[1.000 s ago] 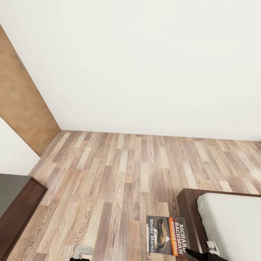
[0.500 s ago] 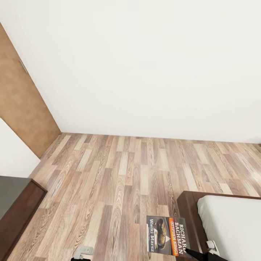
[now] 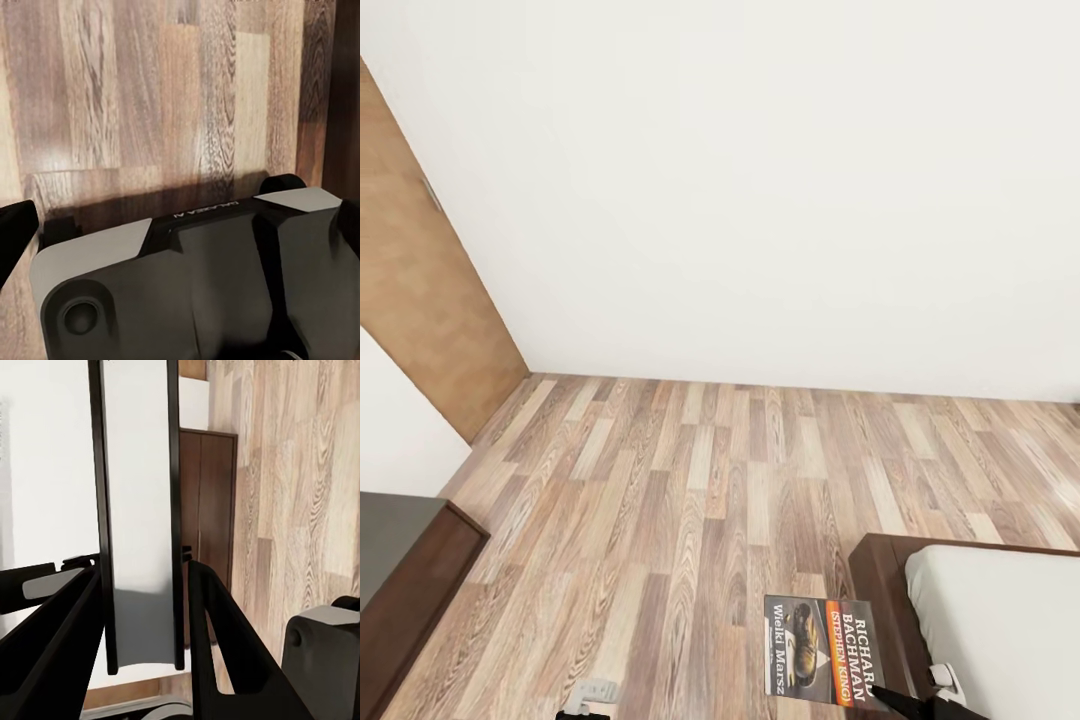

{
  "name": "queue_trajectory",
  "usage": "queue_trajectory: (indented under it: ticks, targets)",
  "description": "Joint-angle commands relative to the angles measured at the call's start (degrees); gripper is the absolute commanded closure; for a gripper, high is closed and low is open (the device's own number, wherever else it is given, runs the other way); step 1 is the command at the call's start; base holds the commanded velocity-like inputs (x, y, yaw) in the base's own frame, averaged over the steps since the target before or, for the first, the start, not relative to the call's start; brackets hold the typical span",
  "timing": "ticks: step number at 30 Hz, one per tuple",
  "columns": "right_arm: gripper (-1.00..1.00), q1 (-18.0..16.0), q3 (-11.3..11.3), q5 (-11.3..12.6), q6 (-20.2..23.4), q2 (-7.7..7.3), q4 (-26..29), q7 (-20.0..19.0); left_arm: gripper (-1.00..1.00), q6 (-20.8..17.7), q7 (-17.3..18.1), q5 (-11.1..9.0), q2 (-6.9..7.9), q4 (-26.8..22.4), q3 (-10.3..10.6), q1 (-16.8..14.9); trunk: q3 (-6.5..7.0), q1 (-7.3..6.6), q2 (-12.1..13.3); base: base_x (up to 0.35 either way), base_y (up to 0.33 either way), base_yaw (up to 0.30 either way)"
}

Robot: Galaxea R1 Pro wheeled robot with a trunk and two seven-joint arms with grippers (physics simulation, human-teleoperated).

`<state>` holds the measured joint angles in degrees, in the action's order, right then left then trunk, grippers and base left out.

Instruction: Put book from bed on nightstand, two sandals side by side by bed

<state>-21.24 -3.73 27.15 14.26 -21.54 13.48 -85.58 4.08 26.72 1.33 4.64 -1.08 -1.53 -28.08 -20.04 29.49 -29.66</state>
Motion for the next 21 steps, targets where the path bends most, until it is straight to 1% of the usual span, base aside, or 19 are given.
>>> queue_trajectory:
  ticks: [1, 21]
  targets:
    - [1.00, -0.03, -0.40, 0.45, 0.59, -0.06, -0.01, -0.11, -1.00, 0.23, 0.19, 0.16, 0.01, 0.07, -0.14, -0.04, 0.02, 0.02, -0.07, 0.000, 0.000, 0.000]
    - [1.00, -0.03, -0.36, 0.45, 0.59, -0.08, -0.03, -0.11, -1.00, 0.24, 0.17, 0.17, -0.07, 0.05, -0.14, -0.02, 1.86, 0.02, -0.07, 0.000, 0.000, 0.000]
